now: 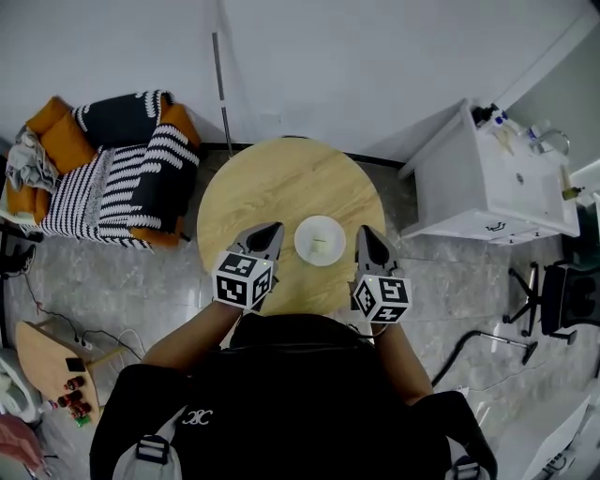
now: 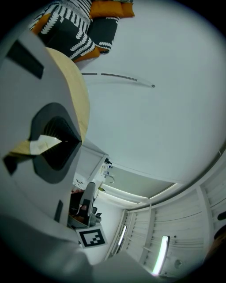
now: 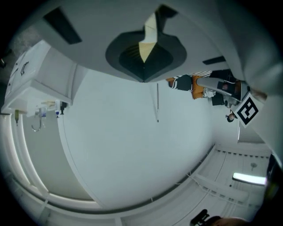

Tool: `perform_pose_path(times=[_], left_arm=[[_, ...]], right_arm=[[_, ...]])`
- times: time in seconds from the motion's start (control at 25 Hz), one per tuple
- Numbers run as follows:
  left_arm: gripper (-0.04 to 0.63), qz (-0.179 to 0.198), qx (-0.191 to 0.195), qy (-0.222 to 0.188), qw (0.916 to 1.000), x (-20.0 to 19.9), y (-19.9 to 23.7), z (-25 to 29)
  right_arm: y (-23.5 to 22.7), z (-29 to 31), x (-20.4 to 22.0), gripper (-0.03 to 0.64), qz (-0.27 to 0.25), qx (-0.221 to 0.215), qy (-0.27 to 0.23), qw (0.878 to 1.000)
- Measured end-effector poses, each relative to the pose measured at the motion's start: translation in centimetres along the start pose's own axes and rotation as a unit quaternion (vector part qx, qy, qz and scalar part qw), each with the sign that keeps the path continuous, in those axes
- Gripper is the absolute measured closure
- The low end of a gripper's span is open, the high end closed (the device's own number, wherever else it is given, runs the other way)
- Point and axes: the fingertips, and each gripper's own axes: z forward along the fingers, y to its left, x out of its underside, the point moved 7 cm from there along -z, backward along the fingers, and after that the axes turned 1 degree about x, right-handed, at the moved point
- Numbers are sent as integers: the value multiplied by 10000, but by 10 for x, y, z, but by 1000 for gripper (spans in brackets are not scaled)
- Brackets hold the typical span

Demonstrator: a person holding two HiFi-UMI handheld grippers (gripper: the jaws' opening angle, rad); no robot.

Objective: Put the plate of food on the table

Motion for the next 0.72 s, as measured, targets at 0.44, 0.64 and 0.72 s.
perform_pose_path(times=[0.44,0.64,0.72], left_arm=[[589,274,19,-182,9995,-12,-3,0],[589,88,59,-71,9999,-7,0,3],[588,76,61,-35,9999,-4,0,3]], right_arm=[[14,0,-20,609,-928,94,-250,9953],[13,0,-16,610,-807,79,-206,9965],[12,-1,-14,610,-759,91,-192,9969]])
